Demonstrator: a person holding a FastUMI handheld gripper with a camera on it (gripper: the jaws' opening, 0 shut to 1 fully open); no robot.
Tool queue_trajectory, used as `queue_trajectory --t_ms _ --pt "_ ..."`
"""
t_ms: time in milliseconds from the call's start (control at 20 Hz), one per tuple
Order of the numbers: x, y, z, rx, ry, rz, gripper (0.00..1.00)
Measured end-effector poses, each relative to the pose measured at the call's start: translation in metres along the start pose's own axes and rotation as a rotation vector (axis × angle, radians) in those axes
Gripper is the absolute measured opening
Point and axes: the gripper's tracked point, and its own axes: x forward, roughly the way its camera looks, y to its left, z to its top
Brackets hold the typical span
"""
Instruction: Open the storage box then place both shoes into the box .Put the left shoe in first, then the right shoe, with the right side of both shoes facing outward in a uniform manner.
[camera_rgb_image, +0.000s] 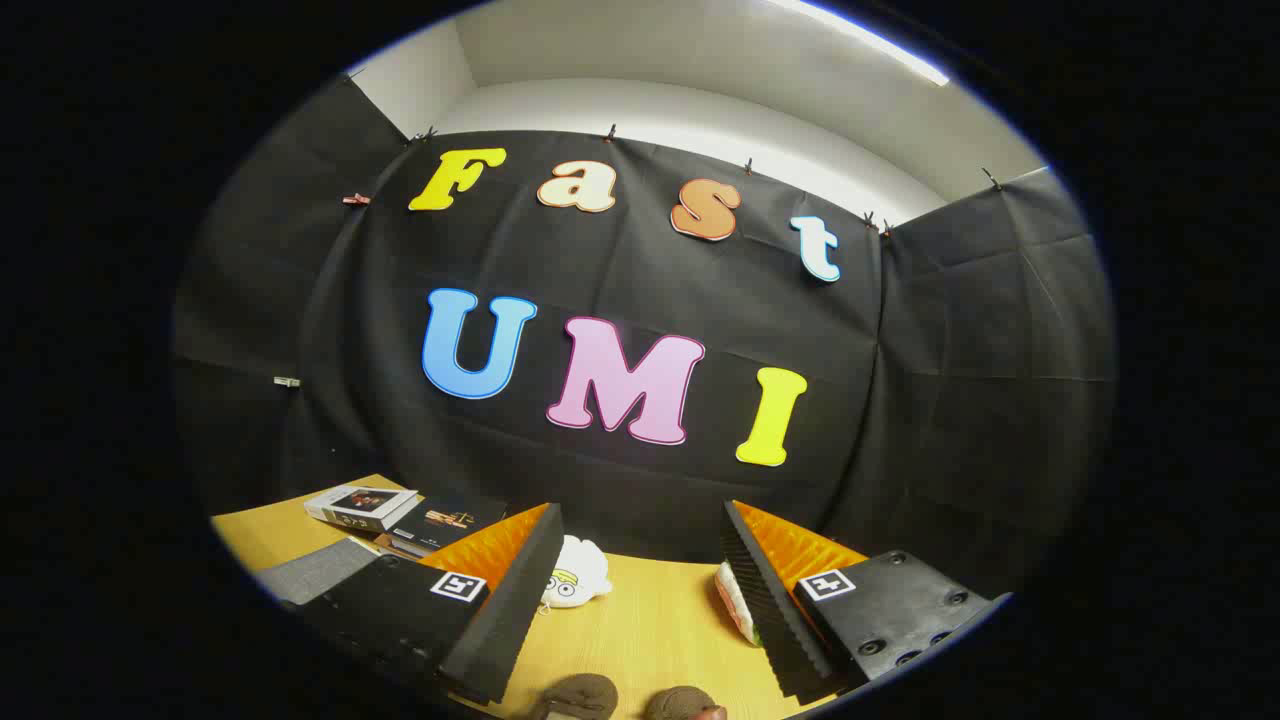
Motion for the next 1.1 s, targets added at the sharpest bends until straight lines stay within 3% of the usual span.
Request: queue_trajectory --t_ms 850,1100 --pt "-0.006 0.005 -0.033 0.019 0.076 0.026 0.97" --pt "-0.011 0.047 -0.076 0.186 0.25 0.209 0.97"
